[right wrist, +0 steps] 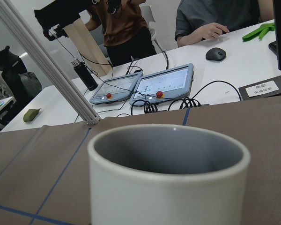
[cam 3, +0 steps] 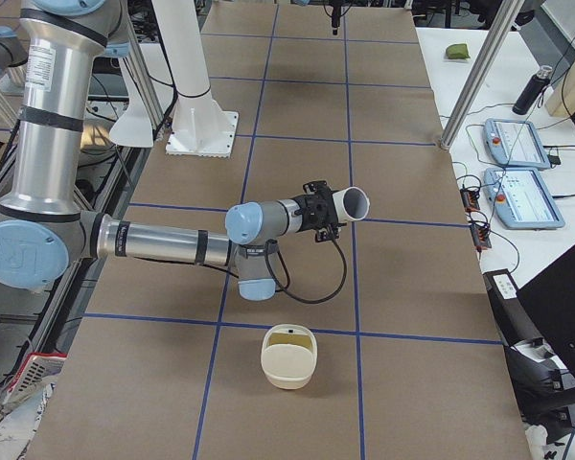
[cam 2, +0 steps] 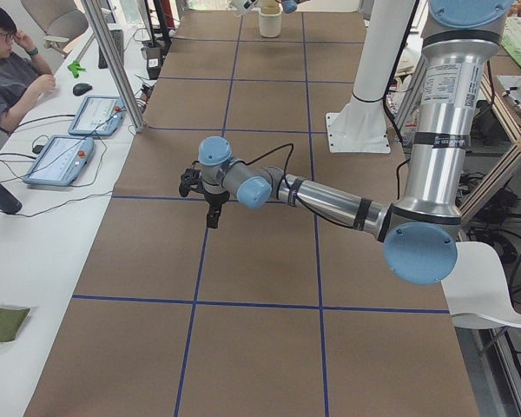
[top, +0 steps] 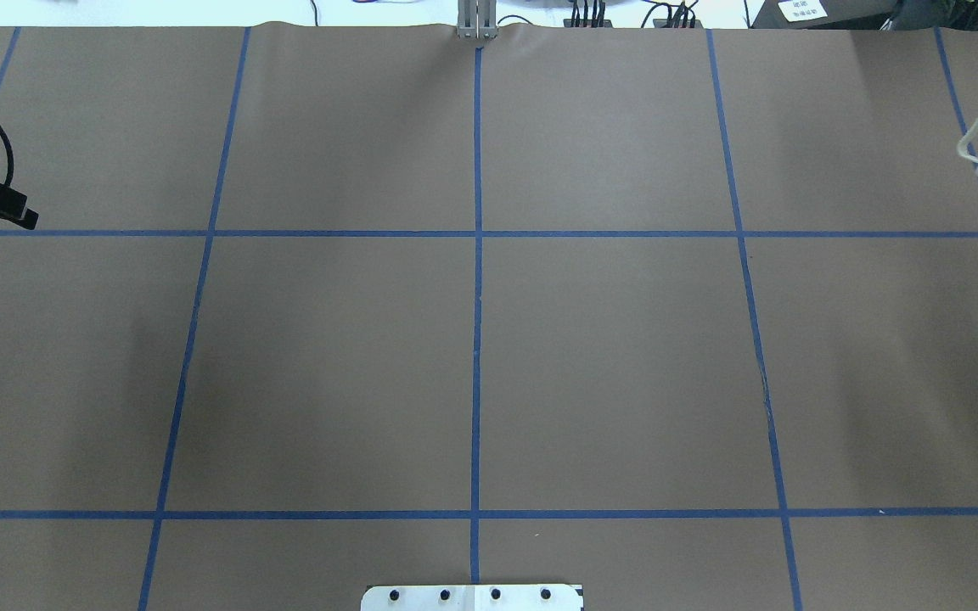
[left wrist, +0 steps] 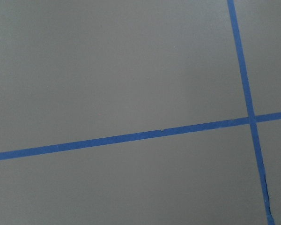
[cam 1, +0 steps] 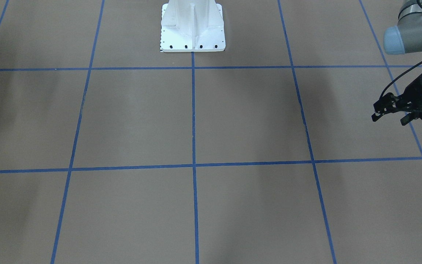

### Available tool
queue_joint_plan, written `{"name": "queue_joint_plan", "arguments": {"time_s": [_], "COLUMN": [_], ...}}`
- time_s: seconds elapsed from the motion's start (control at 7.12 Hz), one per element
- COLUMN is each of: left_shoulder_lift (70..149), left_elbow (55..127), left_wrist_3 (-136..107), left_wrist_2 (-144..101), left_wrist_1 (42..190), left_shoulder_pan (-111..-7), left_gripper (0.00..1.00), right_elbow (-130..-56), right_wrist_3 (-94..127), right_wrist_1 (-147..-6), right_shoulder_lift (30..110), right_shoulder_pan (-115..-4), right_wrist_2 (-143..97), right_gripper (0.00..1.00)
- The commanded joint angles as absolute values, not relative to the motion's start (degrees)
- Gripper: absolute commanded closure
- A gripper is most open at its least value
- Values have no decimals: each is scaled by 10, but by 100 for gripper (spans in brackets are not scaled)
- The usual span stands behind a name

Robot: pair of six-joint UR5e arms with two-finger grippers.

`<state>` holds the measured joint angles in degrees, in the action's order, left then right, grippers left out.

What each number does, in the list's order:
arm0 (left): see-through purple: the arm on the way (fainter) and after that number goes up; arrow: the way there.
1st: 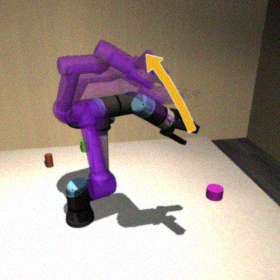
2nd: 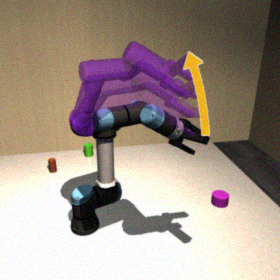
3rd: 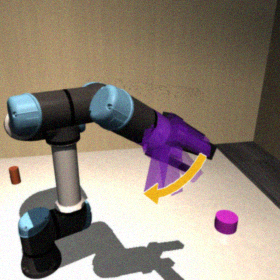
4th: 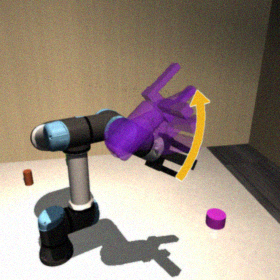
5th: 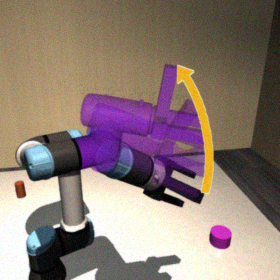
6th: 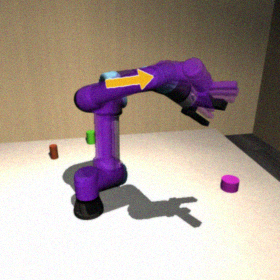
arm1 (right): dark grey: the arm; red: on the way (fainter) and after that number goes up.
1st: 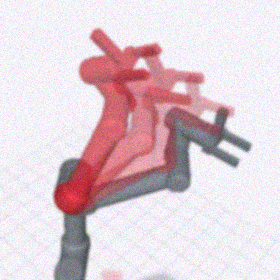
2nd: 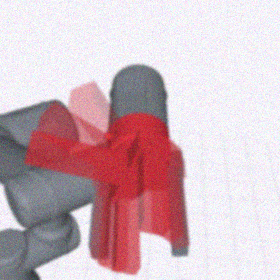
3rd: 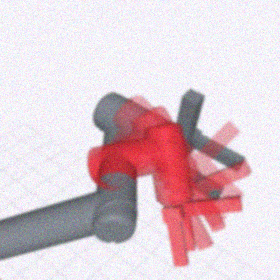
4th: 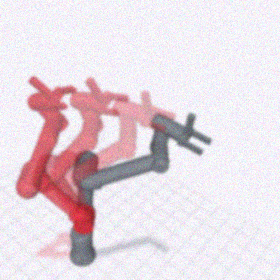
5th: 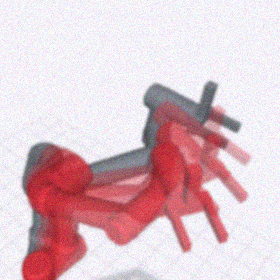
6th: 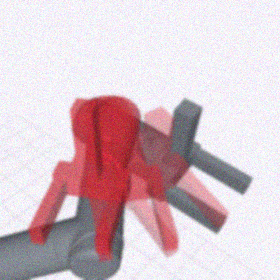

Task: Left arm hands cup to right arm to dump lemon

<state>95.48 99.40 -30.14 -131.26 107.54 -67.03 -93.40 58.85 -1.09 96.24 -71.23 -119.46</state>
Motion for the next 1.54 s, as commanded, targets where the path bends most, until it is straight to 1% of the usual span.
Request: {"name": "queue_joint_plan", "arguments": {"time_s": [0.0,0.28,0.42,0.7,0.84,0.98,1.12,1.4], "left_shoulder_lift": [966,1022,1059,1136,1159,1176,1200,1276], "left_elbow": [1006,1012,1009,998,996,991,980,932], "left_wrist_3": [-332,-450,-505,-609,-676,-700,-732,-880], "left_wrist_2": [-1337,-1360,-1381,-1376,-1376,-1377,-1379,-1378], "left_wrist_1": [1072,1074,1077,1074,1076,1078,1075,1078], "left_shoulder_pan": [-670,-661,-634,-574,-568,-563,-560,-548], "left_gripper": [0,0,0,0,0,0,0,0], "right_elbow": [-932,-929,-929,-928,-934,-933,-934,-930], "right_wrist_3": [464,418,411,410,410,405,383,346], "right_wrist_1": [-144,-280,-340,-398,-444,-458,-459,-464], "right_shoulder_lift": [889,788,740,685,656,634,615,578], "right_shoulder_pan": [-687,-650,-609,-523,-499,-464,-434,-376], "right_wrist_2": [-1190,-1179,-1145,-1051,-1035,-1002,-958,-856], "right_gripper": [78,78,78,78,78,80,87,87]}}
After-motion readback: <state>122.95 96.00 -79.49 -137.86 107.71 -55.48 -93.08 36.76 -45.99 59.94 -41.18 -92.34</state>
